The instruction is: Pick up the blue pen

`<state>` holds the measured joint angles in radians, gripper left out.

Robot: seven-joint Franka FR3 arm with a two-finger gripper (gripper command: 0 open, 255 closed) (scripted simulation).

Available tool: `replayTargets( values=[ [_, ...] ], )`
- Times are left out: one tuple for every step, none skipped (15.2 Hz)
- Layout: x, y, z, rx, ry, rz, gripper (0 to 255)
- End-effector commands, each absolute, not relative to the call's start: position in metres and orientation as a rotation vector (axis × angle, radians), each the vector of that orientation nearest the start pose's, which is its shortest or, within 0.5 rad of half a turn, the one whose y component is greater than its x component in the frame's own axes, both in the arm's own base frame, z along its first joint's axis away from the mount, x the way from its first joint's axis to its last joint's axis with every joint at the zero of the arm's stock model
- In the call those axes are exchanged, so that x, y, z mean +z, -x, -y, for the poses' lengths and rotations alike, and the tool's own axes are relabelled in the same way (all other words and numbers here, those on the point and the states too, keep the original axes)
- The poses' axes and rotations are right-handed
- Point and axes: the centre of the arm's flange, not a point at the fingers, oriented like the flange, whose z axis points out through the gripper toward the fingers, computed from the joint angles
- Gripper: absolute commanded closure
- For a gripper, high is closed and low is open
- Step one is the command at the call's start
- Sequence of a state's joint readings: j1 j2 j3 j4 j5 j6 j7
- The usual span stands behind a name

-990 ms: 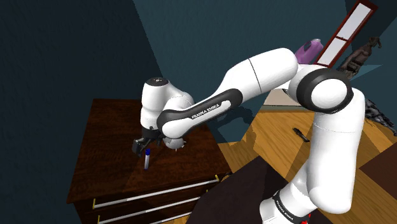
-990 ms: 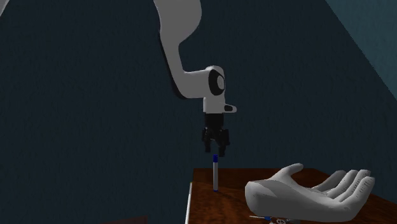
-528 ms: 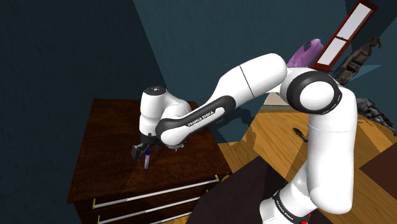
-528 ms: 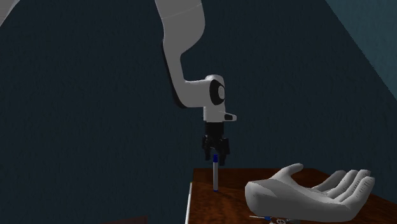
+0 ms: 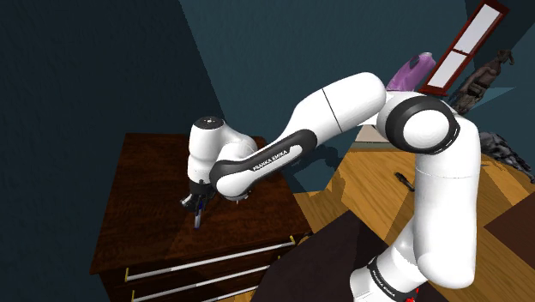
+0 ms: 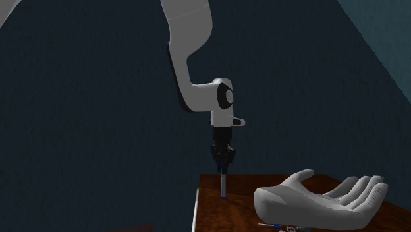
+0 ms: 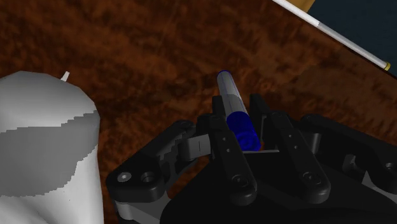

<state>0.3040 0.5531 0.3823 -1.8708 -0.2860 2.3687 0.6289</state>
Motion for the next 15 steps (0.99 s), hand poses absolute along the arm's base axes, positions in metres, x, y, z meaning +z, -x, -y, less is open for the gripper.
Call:
replayTargets(
  values=[
    [0.234, -0.503, -0.390, 0.002, 3.126, 0.333, 255],
    [0.234, -0.503, -0.390, 0.002, 3.126, 0.333, 255],
    [0.239, -0.503, -0.390, 0.002, 3.126, 0.333, 255],
    [0.245, -0.503, -0.390, 0.002, 3.126, 0.333, 255],
    [0.250, -0.503, -0.390, 0.002, 3.126, 0.333, 255],
    [0.255, -0.503, -0.390, 0.002, 3.126, 0.333, 255],
    [0.261, -0.503, -0.390, 0.002, 3.126, 0.333, 255],
    [0.266, -0.503, -0.390, 0.002, 3.126, 0.333, 255],
    [0.271, -0.503, -0.390, 0.002, 3.126, 0.333, 255],
    [0.276, -0.503, -0.390, 0.002, 3.126, 0.333, 255],
    [0.282, -0.503, -0.390, 0.002, 3.126, 0.333, 255],
    [0.287, -0.503, -0.390, 0.002, 3.126, 0.333, 255],
    [0.292, -0.503, -0.390, 0.002, 3.126, 0.333, 255],
    [0.298, -0.503, -0.390, 0.002, 3.126, 0.333, 255],
    [0.303, -0.503, -0.390, 0.002, 3.126, 0.333, 255]
  ],
)
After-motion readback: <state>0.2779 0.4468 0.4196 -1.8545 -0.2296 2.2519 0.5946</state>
